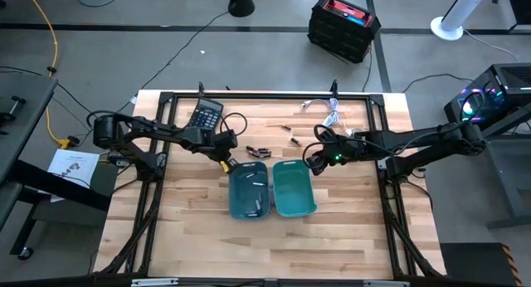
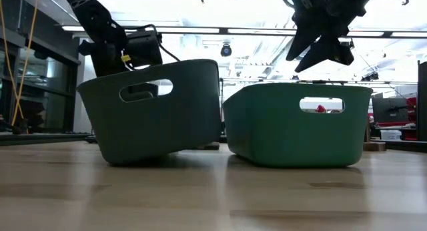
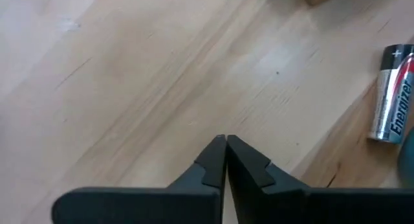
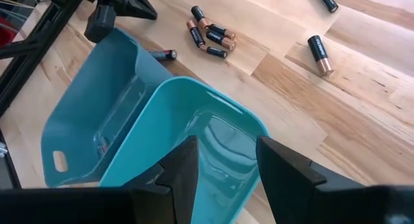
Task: Sort batteries
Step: Put the silver battery into the blue bin, then adjust the bins to the right
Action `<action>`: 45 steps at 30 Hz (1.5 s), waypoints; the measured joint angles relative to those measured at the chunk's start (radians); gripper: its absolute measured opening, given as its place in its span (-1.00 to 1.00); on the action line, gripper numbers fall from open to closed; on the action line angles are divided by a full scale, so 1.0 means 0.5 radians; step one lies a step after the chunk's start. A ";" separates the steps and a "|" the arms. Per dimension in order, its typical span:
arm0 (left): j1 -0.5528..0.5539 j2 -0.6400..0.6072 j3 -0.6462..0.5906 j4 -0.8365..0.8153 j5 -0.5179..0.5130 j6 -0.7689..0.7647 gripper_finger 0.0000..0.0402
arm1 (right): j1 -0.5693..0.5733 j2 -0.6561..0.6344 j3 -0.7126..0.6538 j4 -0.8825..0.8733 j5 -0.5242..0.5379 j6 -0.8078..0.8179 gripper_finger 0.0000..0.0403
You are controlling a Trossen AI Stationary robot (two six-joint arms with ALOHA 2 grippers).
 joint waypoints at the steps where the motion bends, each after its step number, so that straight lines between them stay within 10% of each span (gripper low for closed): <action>1: 0.000 -0.002 0.000 -0.002 -0.001 0.000 -0.97 | 0.000 0.000 0.000 0.000 0.000 -0.008 -0.26; 18: 0.050 -0.469 0.126 -0.076 0.071 0.059 -1.00 | 0.000 -0.001 0.002 0.101 0.018 -0.069 -0.26; 28: -0.184 -0.779 0.205 0.235 0.829 0.571 -1.00 | 0.001 -0.001 0.002 0.318 -0.057 -0.150 -0.26; 37: -0.624 -0.627 0.204 0.253 0.602 0.662 -1.00 | 0.000 -0.001 0.002 0.342 -0.059 -0.215 -0.26; 45: -0.562 -0.805 0.204 0.207 0.410 0.494 -1.00 | 0.001 0.035 0.003 0.554 -0.187 -0.218 -0.28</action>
